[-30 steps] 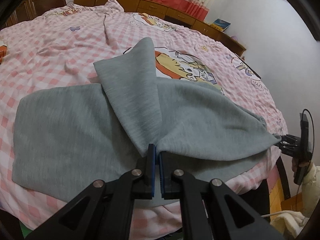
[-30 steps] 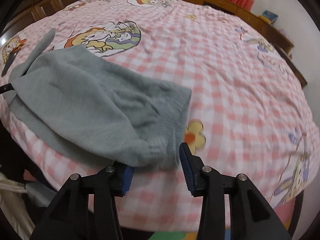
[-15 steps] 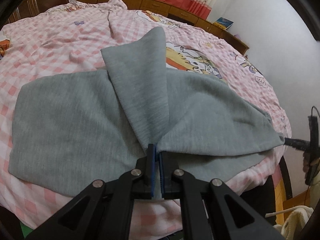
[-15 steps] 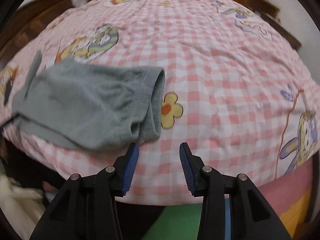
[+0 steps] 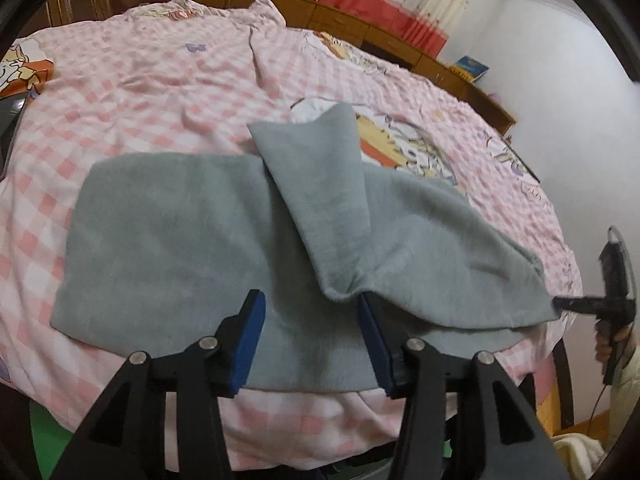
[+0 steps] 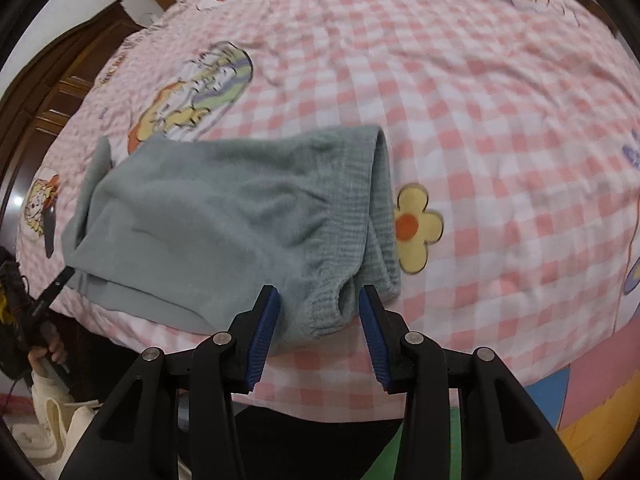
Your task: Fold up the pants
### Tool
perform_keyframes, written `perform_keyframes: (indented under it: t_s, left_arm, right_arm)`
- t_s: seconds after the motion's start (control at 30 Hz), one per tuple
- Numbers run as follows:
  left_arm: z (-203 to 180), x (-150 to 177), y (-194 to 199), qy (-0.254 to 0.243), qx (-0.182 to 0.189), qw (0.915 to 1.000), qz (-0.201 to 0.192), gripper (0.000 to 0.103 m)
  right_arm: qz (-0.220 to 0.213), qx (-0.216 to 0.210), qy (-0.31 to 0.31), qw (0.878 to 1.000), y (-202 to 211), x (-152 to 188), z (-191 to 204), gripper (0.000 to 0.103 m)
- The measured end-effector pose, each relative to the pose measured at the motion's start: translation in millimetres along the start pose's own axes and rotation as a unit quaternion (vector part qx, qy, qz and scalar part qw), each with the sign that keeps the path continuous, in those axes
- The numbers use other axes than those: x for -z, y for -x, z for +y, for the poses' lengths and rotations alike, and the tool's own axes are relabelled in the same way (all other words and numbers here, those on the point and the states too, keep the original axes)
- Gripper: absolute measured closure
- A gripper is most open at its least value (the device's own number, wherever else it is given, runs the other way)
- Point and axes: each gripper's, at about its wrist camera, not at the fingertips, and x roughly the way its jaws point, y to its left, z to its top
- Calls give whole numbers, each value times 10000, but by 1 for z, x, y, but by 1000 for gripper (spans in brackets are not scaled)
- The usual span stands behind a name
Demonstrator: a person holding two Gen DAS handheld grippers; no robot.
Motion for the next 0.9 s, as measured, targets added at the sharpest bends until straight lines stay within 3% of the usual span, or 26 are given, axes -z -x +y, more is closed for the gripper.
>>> perform_keyframes:
  t_s: [0.3,0.6,0.9]
  left_arm:
    - [-5,-26,-17,32,285,9995,-89,51]
    - [7,-26,-6,313,204,9991,-175,30]
    - [14,-40,-24,493,64,9987,-108,28]
  right_arm:
    - [171,7,-158,9997,-18,4,-3,60]
    - [179,48,-322,9993,-34,6,-8,60]
    - [167,40,-461,9988,-38,6,-9,60]
